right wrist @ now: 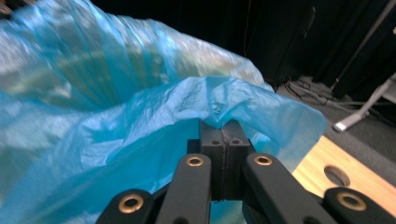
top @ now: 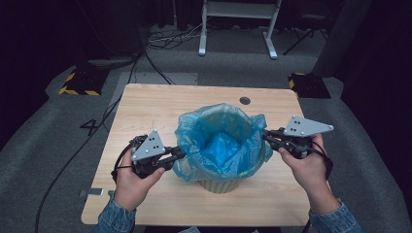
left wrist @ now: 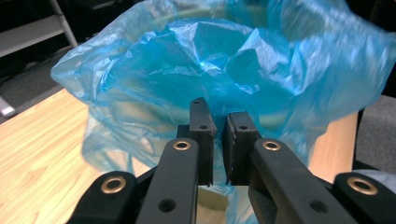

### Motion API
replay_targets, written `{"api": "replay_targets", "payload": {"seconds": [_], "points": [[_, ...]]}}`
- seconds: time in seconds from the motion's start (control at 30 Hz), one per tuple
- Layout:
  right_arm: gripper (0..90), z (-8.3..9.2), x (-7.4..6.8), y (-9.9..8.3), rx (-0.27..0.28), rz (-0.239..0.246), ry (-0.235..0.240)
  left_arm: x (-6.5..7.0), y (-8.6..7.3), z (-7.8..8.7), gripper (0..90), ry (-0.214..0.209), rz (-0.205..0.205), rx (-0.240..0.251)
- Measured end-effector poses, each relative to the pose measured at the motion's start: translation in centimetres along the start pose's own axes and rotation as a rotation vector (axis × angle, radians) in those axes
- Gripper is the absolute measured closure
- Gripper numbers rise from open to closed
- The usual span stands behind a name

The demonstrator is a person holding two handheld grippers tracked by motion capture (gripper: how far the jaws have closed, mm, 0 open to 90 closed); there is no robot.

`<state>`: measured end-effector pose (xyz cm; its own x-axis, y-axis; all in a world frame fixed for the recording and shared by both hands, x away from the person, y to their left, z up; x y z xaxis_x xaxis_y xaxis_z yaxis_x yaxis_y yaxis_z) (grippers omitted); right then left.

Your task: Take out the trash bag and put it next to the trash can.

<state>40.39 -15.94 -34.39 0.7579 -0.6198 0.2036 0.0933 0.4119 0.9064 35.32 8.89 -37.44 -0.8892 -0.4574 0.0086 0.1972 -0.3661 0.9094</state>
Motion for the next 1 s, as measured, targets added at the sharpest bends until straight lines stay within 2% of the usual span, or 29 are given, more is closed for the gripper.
{"api": "replay_targets", "payload": {"seconds": [0.13,0.33,0.43,0.53,0.6,0.67,0.8,0.83,0.87,0.9,1.0], "points": [[90.0,0.1,-0.6,1.1,0.029,0.002,0.020,0.4,0.7,-0.5,84.9,-0.015,-0.008,0.007],[90.0,0.2,-1.8,2.6,0.063,0.005,0.058,1.2,2.8,-1.1,85.3,-0.044,-0.042,0.023],[90.0,0.0,-2.4,3.0,0.069,0.007,0.077,1.5,3.5,-1.6,85.3,-0.058,-0.055,0.020],[90.0,-0.4,-2.8,3.1,0.057,0.020,0.075,1.5,3.9,-2.1,85.3,-0.065,-0.061,0.017],[81.6,-0.6,-2.8,3.0,0.049,0.025,0.059,1.5,4.0,-2.6,85.3,-0.073,-0.061,0.015],[67.6,-0.8,-2.6,2.9,0.037,0.005,0.046,1.4,4.1,-3.3,85.3,-0.080,-0.059,0.006],[47.1,-1.1,-1.7,2.1,-0.001,-0.007,-0.038,0.9,3.8,-4.1,85.2,-0.078,-0.047,-0.007],[44.2,-1.2,-1.3,1.9,-0.011,-0.014,-0.060,0.8,3.7,-4.1,85.0,-0.075,-0.046,-0.010],[44.2,-1.2,-1.3,1.9,-0.011,-0.014,-0.060,0.8,3.7,-4.1,84.6,-0.075,-0.046,-0.010],[39.1,-1.3,-0.4,1.1,-0.049,-0.014,-0.116,0.6,3.6,-4.2,83.4,-0.068,-0.043,-0.014],[38.3,-1.5,0.4,0.3,-0.073,-0.030,-0.143,0.4,3.4,-4.2,79.4,-0.052,-0.041,-0.018]]}}
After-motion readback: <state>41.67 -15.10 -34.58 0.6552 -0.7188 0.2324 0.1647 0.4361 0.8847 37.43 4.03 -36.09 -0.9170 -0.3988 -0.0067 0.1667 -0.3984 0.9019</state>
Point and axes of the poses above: each handheld gripper's, and its own axes: z roughly backward along the jaws, y roughly out of its top, x roughly to its right, the point moved 9 cm from there along -z, roughly forward along the jaws, and after that the axes turned 6 degrees about -y, right-handed, at the moved point
